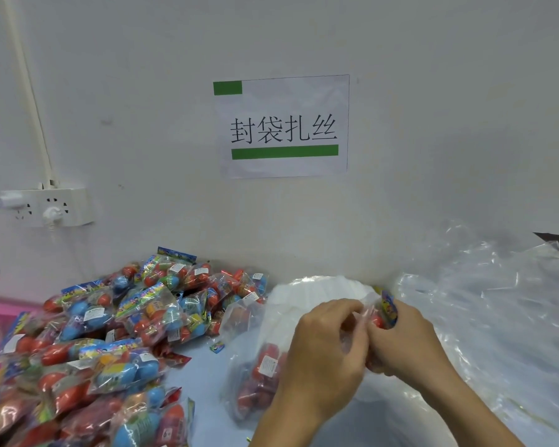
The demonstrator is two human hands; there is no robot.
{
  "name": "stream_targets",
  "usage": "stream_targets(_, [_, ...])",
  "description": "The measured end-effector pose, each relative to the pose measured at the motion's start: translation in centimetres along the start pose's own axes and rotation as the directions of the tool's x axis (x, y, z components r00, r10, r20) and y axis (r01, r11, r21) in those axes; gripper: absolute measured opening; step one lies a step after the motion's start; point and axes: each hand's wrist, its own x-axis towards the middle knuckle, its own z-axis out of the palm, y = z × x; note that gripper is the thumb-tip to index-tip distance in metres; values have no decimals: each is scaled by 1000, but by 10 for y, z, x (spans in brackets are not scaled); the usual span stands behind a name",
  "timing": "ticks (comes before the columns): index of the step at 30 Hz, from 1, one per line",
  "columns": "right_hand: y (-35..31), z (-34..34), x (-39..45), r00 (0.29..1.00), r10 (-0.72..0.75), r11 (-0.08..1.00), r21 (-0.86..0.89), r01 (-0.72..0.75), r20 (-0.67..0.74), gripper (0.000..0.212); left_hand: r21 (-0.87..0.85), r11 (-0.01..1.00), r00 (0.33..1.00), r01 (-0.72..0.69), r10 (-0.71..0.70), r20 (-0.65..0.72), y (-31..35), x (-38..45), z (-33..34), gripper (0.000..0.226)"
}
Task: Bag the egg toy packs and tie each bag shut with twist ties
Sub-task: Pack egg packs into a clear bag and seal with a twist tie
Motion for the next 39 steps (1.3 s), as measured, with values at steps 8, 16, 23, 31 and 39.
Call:
stream_targets(8, [-14,3,-6,972,167,849,477,-228,167,27,199,978,997,56,-45,-56,-2,3,-9,45])
stream_targets(16, [-16,11,-12,943,162,856,433,-281,291,25,243,969,998,-51,59,-28,-4,2,-5,30])
stream_targets(23, [-14,8,-8,968,222,842,477,-251,117,24,296,955,996,13,12,-84,-9,5,-15,28])
stream_targets(31, [-8,4,0,973,207,907,392,-151,-105,29,340,912,972,231,-230,-43,-12,6,-29,31])
stream_targets(39, [-10,-2,0,948,310,784,585,-209,-77,25,300,900,926,315,-361,110,-19,3,-34,21])
